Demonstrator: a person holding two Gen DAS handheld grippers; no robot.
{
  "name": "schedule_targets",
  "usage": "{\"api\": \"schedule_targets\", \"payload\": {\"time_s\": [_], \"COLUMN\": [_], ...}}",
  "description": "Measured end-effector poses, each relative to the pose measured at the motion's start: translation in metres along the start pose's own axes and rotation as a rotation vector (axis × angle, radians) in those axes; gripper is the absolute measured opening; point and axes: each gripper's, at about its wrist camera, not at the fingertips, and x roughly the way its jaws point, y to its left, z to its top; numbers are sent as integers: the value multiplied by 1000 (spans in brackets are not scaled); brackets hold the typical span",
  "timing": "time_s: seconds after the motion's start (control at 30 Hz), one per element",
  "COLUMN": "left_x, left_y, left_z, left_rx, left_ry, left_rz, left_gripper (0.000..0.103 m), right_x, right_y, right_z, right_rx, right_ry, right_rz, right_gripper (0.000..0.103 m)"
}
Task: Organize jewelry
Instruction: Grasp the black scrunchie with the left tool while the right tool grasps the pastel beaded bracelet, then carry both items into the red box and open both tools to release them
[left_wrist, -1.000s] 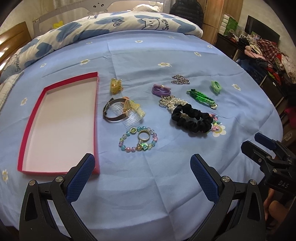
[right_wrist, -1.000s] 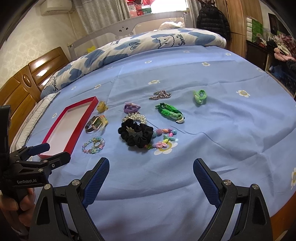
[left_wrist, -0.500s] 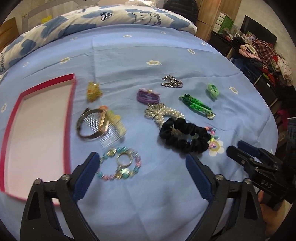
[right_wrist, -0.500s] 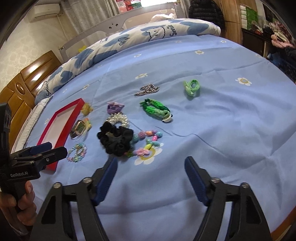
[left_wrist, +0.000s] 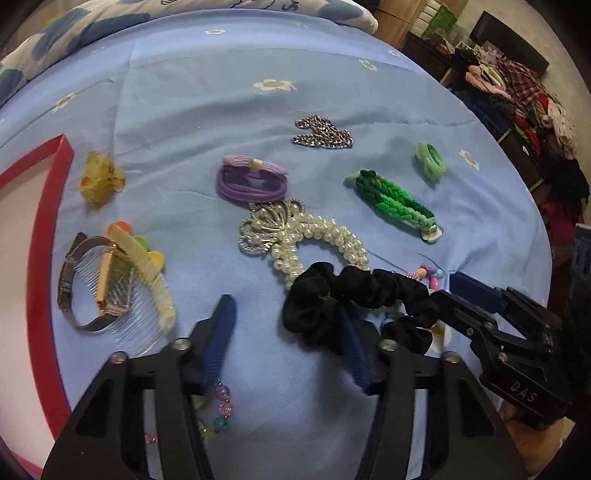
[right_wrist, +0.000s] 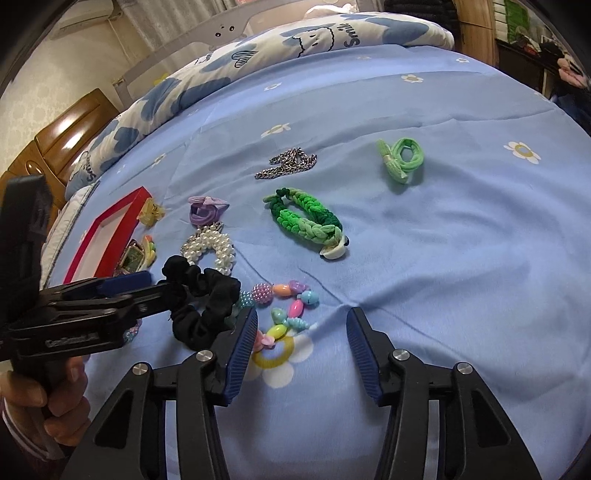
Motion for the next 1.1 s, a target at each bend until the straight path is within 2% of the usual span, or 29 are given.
{"api": "schedule_targets", "payload": {"time_s": [0.07, 0.1, 0.17, 0.27, 0.33, 0.47, 0.5, 0.83, 1.1], "left_x": [-3, -4, -7, -19, -32, -56, -59, -104, -132], "left_y": [-1, -1, 0, 2, 3, 8, 9, 45, 85], "left_z": [-2, -3, -4, -9, -15, -24, -24, -38, -54], "left_rx": [16, 16, 10, -3, -5, -11, -13, -86, -158], "left_ry": [-4, 0, 1, -15, -36, -72, -79, -160, -206], "left_rz": [-14, -28, -40, -61, -71, -78, -76, -54, -14], "left_gripper": [21, 15, 10, 9, 9, 8, 8, 8, 8], "right_x": [2, 2, 4, 5, 5, 4, 3, -22, -32], "right_y": [0, 1, 4, 7, 10, 12, 13, 48, 101], "right_z": [1, 0, 0, 0, 0, 0, 0, 4, 13], "right_rx": [-8, -14, -29, -44, -52, -45, -37, -58, -127], "right_ry": [-1, -1, -4, -6, -6, -5, -8, -64, -79], "right_rz": [-10, -17, -33, -48, -44, -17, -7, 79, 188], "right_gripper": [46, 44, 40, 35, 18, 15, 9, 9, 9]}}
